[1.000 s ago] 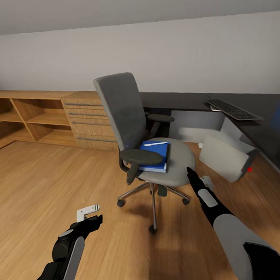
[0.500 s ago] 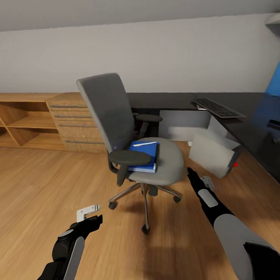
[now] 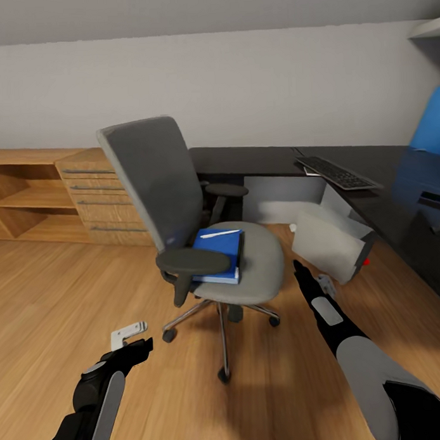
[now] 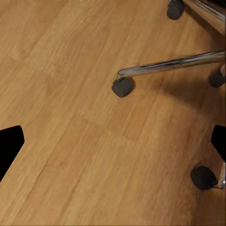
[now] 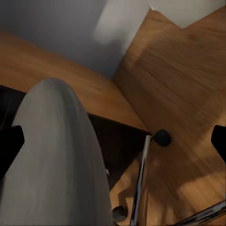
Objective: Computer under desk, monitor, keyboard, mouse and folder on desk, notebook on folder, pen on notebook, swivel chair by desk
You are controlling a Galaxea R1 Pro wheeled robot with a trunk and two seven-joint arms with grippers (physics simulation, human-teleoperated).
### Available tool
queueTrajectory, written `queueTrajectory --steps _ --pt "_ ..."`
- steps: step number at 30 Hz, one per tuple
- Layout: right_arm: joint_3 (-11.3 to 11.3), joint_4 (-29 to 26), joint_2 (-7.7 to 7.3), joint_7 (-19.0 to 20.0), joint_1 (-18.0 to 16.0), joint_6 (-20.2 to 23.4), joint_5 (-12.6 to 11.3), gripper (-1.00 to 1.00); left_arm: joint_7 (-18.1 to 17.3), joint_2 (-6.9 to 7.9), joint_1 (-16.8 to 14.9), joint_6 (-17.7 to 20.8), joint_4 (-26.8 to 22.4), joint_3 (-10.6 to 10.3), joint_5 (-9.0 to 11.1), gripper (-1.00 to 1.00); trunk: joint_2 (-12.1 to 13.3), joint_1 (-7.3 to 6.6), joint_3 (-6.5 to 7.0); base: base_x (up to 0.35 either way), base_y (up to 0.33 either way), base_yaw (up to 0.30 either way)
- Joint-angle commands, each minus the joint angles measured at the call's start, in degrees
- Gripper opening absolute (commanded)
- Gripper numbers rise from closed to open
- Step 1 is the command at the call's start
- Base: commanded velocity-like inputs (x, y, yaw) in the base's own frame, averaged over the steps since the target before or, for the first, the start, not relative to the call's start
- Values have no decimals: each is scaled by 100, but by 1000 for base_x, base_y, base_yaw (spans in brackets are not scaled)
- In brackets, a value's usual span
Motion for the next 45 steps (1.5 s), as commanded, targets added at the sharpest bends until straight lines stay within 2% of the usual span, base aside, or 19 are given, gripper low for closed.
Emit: queueTrajectory --steps 1,7,9,15,23,33,45 --pt "-7 10 0 48 -5 -11 -60 100 44 -4 -3 11 -7 5 61 100 -2 1 -5 201 0 -1" --pt "12 49 163 84 -3 -5 -20 100 57 -66 -2 -247 -100 179 51 100 -2 1 -5 117 0 0" --pt "14 44 200 82 -3 -4 -18 100 67 -91 -2 -310 -104 156 47 100 -2 1 -5 182 0 0" --pt "19 34 210 81 2 -2 -14 100 79 -128 -2 -341 -110 -4 44 100 -2 1 -5 137 0 0" --pt "19 34 211 81 3 -3 -13 100 72 -129 -2 -338 -110 -10 43 100 -2 1 -5 196 0 0" --pt "19 36 222 74 3 -10 -13 100 71 -123 -2 -331 -110 17 43 100 -2 1 -5 33 0 6" --pt "19 30 228 63 3 -19 -13 100 71 -121 -3 -332 -110 17 43 100 -2 1 -5 1 0 150"
